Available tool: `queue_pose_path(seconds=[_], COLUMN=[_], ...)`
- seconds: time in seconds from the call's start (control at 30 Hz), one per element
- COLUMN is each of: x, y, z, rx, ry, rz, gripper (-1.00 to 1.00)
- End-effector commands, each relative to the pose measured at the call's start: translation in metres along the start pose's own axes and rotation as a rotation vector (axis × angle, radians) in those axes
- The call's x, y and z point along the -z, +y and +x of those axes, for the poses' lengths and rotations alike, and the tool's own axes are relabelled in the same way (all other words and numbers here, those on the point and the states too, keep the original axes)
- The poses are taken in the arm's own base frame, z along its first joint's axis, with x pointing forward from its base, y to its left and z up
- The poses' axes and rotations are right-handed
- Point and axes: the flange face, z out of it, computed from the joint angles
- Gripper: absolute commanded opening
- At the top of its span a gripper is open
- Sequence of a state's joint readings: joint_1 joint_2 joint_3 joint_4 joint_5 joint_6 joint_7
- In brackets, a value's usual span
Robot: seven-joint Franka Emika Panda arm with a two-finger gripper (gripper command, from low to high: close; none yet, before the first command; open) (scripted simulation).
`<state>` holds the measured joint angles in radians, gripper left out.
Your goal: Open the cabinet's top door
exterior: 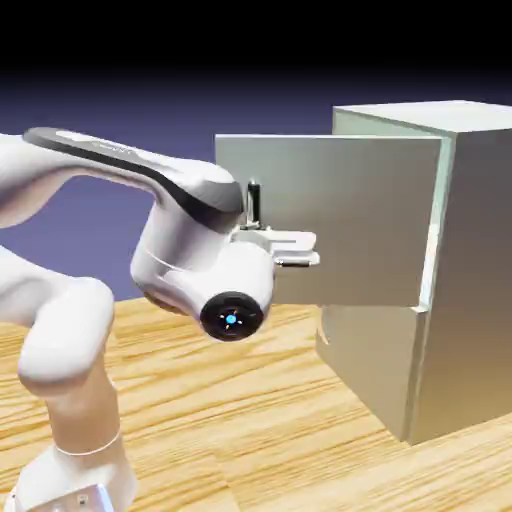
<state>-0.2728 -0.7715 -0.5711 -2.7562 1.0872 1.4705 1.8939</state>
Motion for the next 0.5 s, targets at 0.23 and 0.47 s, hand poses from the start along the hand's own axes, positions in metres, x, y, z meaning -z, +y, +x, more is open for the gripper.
queue_pose_path(seconds=[0.23, 0.47], x=[0.057, 0.087], y=[-0.026, -0.045], z=[-0.026, -0.045], rx=[0.000, 0.000], ry=[0.149, 0.237], rz=[-0.149, -0.236], gripper=[-1.00, 1.00])
